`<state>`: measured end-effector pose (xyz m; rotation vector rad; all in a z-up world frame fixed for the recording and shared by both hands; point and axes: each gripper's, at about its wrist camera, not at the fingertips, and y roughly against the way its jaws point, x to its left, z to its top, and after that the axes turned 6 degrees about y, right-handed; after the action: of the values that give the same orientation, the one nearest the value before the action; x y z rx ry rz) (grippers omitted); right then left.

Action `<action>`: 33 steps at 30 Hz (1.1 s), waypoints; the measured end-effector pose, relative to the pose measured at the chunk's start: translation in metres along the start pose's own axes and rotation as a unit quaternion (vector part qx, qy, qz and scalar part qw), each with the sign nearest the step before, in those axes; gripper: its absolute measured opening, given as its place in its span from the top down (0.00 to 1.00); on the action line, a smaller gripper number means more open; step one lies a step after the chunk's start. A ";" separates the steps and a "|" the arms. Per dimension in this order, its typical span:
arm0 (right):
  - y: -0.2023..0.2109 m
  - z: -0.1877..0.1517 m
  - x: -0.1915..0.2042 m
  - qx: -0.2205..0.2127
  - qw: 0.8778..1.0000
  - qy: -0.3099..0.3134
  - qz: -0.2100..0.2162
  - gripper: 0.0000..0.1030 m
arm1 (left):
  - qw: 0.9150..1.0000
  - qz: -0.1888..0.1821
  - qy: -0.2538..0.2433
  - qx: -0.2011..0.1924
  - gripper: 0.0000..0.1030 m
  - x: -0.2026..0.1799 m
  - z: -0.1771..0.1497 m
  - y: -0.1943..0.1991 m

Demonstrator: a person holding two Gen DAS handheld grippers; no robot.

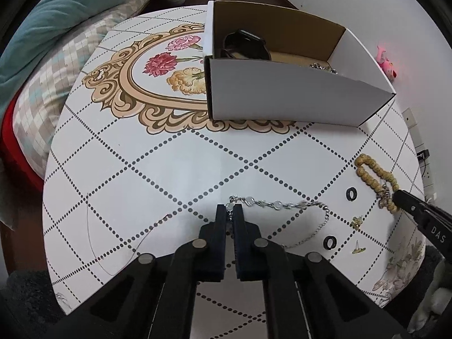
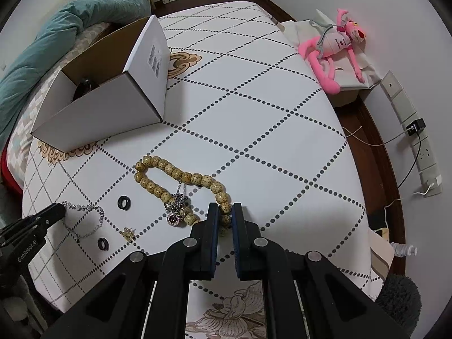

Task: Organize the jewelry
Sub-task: 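Grasp the thin silver chain with the left tool while the right tool grasps the wooden bead bracelet, then lift the thin chain and bead bracelet off the table with both tools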

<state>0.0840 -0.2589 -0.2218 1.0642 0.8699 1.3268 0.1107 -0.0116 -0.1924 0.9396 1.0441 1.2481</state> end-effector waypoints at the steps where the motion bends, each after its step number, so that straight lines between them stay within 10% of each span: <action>1: 0.002 -0.001 0.001 -0.004 1.000 -0.002 0.003 0.91 | 1.000 -0.004 0.001 -0.002 0.99 0.001 -0.001 0.002; 15: 0.034 0.009 0.010 -0.047 0.998 0.005 0.034 0.91 | 0.997 -0.074 0.015 -0.025 0.96 0.015 0.010 0.035; 18: 0.031 0.011 0.008 -0.042 0.999 0.006 0.033 0.91 | 0.997 -0.072 0.031 -0.005 0.76 0.024 0.009 0.021; 19: 0.029 0.010 0.007 -0.040 0.999 0.004 0.033 0.91 | 0.997 -0.067 0.037 0.004 0.55 0.026 0.009 0.015; 23: 0.022 0.005 0.000 -0.034 0.999 -0.012 0.034 0.91 | 0.997 -0.069 0.038 0.012 0.48 0.024 0.004 0.004; 30: 0.008 -0.001 -0.008 -0.022 0.999 -0.028 0.031 0.91 | 0.998 0.018 -0.060 0.000 0.52 -0.020 -0.002 -0.004; 33: 0.004 -0.002 -0.007 -0.019 0.999 -0.031 0.030 0.91 | 0.998 0.010 -0.061 -0.008 0.92 -0.025 -0.003 -0.001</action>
<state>0.0800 -0.2662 -0.2192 1.1028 0.7684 1.3478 0.1078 -0.0365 -0.1912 1.0032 0.9286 1.1993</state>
